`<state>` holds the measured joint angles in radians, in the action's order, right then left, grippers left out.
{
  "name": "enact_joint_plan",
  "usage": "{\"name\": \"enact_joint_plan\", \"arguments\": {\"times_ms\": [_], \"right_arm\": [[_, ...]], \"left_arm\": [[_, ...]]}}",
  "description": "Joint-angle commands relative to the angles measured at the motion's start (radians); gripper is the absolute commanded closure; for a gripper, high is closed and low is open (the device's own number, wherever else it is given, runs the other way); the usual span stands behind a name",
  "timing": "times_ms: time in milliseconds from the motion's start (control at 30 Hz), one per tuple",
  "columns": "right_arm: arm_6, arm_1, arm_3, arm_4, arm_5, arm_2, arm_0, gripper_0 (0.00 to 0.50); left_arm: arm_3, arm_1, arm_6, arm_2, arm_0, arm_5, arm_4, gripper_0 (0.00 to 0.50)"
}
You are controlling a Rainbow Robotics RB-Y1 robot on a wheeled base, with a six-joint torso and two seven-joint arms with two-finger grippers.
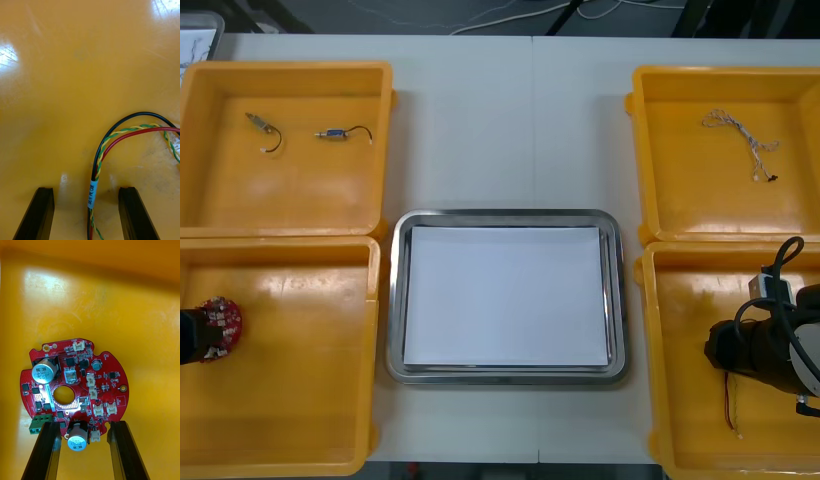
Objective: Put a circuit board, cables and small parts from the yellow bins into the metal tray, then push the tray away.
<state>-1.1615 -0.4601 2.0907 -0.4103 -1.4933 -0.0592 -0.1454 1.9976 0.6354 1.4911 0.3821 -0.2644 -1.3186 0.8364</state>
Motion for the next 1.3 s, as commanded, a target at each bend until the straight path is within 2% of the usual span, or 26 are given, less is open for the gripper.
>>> {"name": "enact_joint_plan", "arguments": {"times_ms": [33,67,100,167,533,767,1167,1300], "right_arm": [[-0.026,0.015,0.003,0.005,-0.004,0.021,-0.023,0.099],[-0.026,0.015,0.003,0.005,-0.005,0.021,-0.022,0.349],[-0.026,0.015,0.003,0.005,-0.008,0.021,-0.022,0.455],[-0.026,0.015,0.003,0.005,-0.011,0.022,-0.020,0.500],[-0.032,0.012,0.020,-0.007,-0.061,0.006,0.001,0.500],[-0.037,-0.018,0.103,-0.033,-0.196,-0.033,0.036,0.500],[-0.041,-0.054,0.155,-0.084,-0.266,-0.097,0.073,0.500],[-0.043,-0.061,0.183,-0.100,-0.320,-0.123,0.092,0.500]], "left_arm": [[0.006,-0.008,0.060,0.001,-0.041,0.025,0.012,0.117],[0.006,-0.010,0.063,0.000,-0.042,0.025,0.012,0.118],[0.006,-0.014,0.064,0.001,-0.045,0.024,0.012,0.116],[0.006,-0.019,0.066,0.003,-0.045,0.025,0.010,0.118],[0.004,-0.053,0.087,0.004,-0.067,0.036,-0.010,0.117],[0.004,-0.071,0.100,0.004,-0.085,0.041,-0.017,0.118],[-0.002,-0.071,0.100,0.003,-0.084,0.061,-0.025,0.118],[-0.003,-0.071,0.098,0.003,-0.075,0.059,-0.033,0.118]]}}
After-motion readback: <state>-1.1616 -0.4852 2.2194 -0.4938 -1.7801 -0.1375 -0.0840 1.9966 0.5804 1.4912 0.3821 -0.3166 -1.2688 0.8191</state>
